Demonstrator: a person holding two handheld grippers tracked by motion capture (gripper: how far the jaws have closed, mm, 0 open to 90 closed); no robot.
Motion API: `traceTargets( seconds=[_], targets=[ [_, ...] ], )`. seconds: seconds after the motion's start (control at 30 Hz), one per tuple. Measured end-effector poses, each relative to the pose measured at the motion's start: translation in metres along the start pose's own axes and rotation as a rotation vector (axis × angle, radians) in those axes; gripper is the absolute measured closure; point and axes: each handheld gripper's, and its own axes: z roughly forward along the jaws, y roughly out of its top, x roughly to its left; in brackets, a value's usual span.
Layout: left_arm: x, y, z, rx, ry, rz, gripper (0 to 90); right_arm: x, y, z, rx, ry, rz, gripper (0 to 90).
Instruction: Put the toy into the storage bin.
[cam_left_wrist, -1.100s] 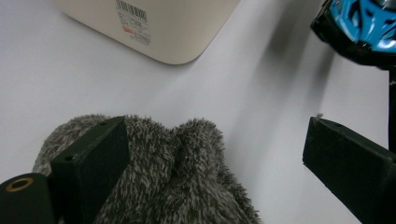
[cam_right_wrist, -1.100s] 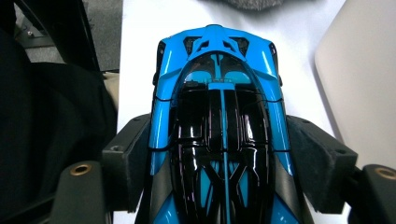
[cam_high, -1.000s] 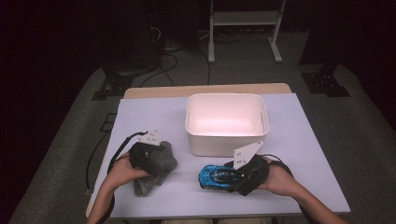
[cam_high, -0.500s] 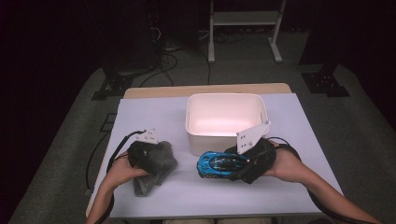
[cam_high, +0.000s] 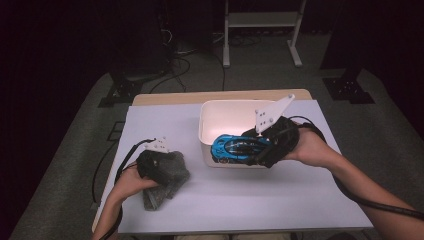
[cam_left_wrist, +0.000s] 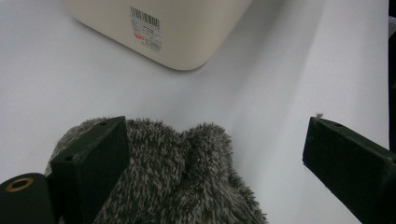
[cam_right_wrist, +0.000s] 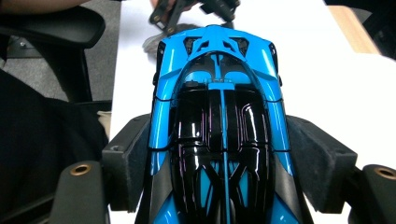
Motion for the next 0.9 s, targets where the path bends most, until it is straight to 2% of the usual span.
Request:
traceTargets(
  seconds=[0.17, 0.5, 0.9],
  targets=[
    [0.000, 0.000, -0.002, 0.001, -0.001, -0.001, 6.5, -0.014, 0.007, -0.002, -0.007, -0.009, -0.004, 26.9],
    [0.003, -0.001, -0.005, -0.007, 0.005, -0.003, 6.5, -0.041, 0.015, -0.003, 0.019, -0.027, 0.000, 26.8],
    [0.006, -0.003, -0.008, -0.018, 0.010, -0.015, 6.5, -0.074, 0.006, 0.013, 0.033, -0.020, 0.036, 26.8]
  ],
)
